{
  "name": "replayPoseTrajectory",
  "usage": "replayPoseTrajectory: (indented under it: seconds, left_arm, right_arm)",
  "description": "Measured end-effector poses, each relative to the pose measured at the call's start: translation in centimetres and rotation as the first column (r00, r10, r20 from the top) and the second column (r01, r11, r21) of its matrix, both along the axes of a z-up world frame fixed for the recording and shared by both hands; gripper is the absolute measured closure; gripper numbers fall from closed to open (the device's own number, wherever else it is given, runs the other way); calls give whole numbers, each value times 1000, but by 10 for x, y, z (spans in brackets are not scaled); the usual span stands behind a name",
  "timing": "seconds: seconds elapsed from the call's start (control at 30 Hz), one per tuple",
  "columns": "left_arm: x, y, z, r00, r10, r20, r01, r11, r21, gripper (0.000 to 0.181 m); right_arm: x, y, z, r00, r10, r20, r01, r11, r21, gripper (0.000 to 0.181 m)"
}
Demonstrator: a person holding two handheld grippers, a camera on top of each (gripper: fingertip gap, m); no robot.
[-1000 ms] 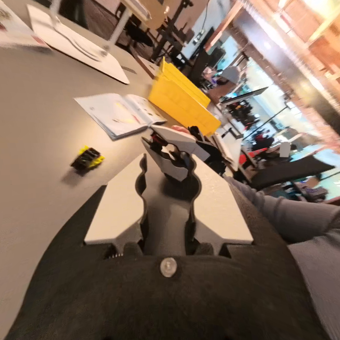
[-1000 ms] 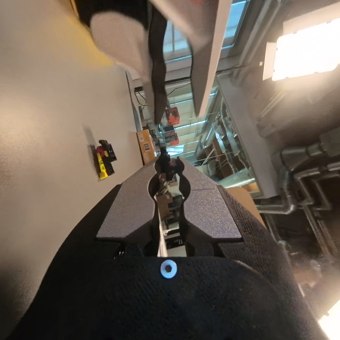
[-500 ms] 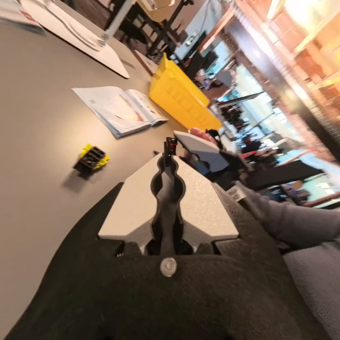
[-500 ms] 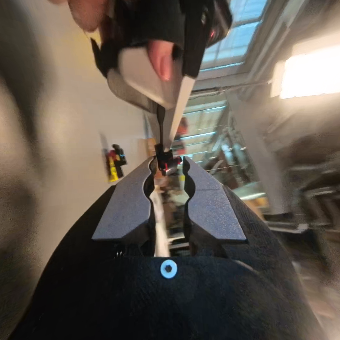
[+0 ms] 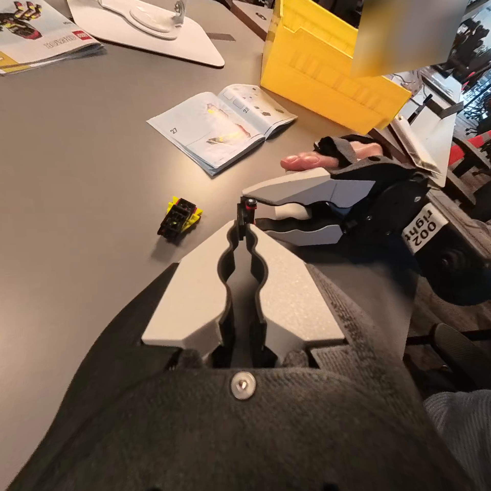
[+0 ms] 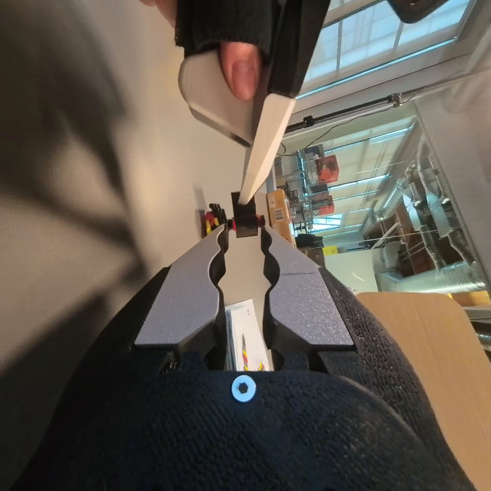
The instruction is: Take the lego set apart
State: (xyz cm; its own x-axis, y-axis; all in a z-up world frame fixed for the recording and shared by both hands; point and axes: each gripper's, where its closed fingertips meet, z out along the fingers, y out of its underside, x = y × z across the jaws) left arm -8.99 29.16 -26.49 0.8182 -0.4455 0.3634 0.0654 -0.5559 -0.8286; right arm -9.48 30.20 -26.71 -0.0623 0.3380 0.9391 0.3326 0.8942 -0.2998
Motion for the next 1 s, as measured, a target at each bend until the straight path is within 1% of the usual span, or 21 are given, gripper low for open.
replayPoseTrajectory:
  seconds: [0.1, 0.2, 0.27, 0.37, 0.4, 0.43, 0.47, 0.5, 0.53, 0.57, 0.6, 0.7, 0.77, 0.87, 0.93, 1.0]
  left_arm:
    - [-2, -1, 0, 1000, -6, 0, 6, 1000, -11, 178]
    - [0, -3, -1, 1000, -22, 7, 22, 999, -23, 178]
    - [0, -3, -2, 1000, -19, 0, 19, 1000, -20, 178]
    - [-1, -1, 3, 1000, 2, 8, -3, 1000, 16, 178]
    - [0, 0, 5, 1000, 7, 14, -8, 999, 35, 176]
    - [1, 0, 5, 1000, 5, 19, -6, 999, 34, 160]
    - [4, 0, 2, 1000, -6, 17, 6, 1000, 14, 154]
    - [6, 0, -1, 1000, -20, 8, 20, 1000, -1, 169]
    - [6, 1, -3, 1000, -9, -1, 9, 1000, 3, 174]
    - [6, 2, -3, 1000, -3, -13, 3, 1000, 18, 175]
    - [6, 2, -1, 1000, -3, -8, 3, 999, 32, 175]
    - [6, 0, 5, 995, -19, 97, 15, 999, 44, 176]
    - [7, -2, 0, 994, -40, 105, 37, 999, 31, 176]
    - [11, -7, -5, 990, -75, 118, 74, 997, 17, 177]
    - [14, -9, -7, 988, -91, 126, 91, 996, 8, 177]
    - [17, -11, -7, 982, -110, 156, 111, 994, 1, 177]
  right_arm:
    - [-2, -1, 0, 1000, -2, -1, 2, 1000, 1, 157]
    - [-4, -2, 0, 1000, -5, -8, 5, 1000, 27, 148]
    - [-4, -4, 0, 1000, -5, -6, 5, 999, 36, 155]
    - [-5, -1, 4, 999, -28, -19, 29, 998, 47, 156]
    - [-5, -1, 5, 999, -30, -22, 31, 999, 31, 156]
    - [-5, -2, 7, 999, -26, -31, 27, 999, 19, 156]
    - [-5, -3, 9, 999, -23, -37, 23, 999, 22, 156]
    - [-4, -3, 9, 999, -26, -35, 27, 999, 32, 156]
    - [-4, -2, 9, 999, -35, -30, 36, 998, 44, 157]
    - [-4, -1, 9, 999, -37, -30, 38, 998, 48, 157]
    - [-3, -1, 11, 999, -35, -32, 36, 999, 33, 157]
    - [-2, -3, 14, 999, -12, -38, 8, 996, -87, 157]
    - [-1, -6, 9, 1000, 26, -12, -28, 982, -187, 157]
    - [3, -11, 3, 996, 92, 15, -82, 939, -333, 157]
    - [6, -13, 1, 993, 115, 30, -95, 921, -378, 157]
    - [9, -16, 0, 989, 146, 26, -118, 885, -450, 157]
